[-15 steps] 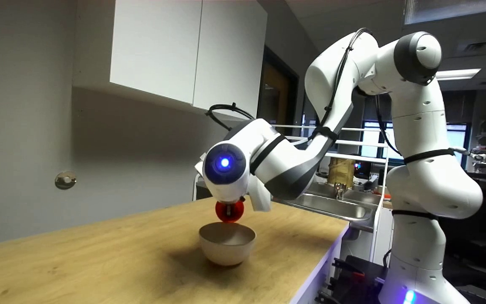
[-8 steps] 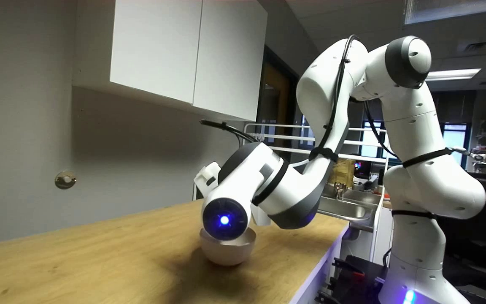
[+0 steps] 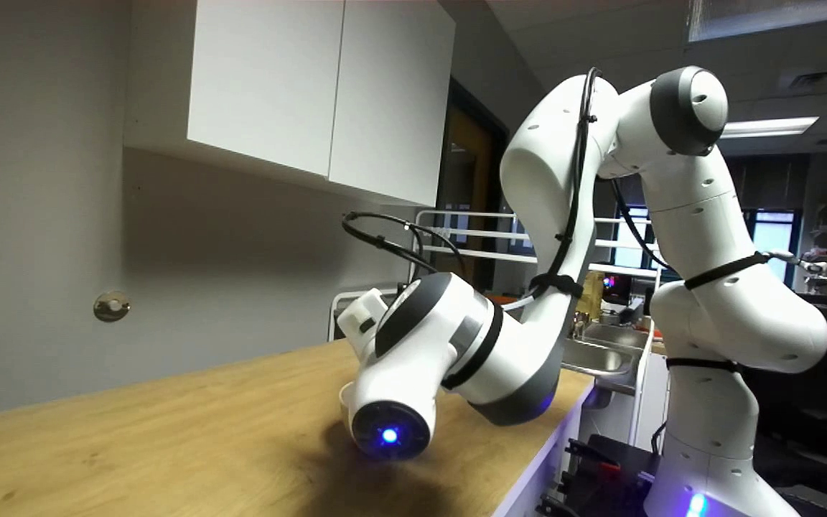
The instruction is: Pick up the orange cup and pour its contents in the white bowl.
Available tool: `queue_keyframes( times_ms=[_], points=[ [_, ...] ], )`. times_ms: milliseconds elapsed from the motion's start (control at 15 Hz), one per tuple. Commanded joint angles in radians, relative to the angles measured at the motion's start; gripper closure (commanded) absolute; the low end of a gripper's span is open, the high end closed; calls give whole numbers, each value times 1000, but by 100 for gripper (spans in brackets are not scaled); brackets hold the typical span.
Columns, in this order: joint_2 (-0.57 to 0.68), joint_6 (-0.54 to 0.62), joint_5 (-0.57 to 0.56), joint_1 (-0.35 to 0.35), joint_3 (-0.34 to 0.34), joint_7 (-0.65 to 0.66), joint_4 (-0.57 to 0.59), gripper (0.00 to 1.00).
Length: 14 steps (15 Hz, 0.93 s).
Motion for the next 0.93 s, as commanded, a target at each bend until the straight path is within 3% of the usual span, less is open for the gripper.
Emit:
queue_keyframes(
  times_ms=[0, 533, 867],
  points=[
    [56, -88, -5, 38, 22, 4, 36, 98],
    [114, -208, -82, 156, 23, -8, 37, 98],
    [109, -215, -82, 159, 21, -12, 38, 98]
  ],
)
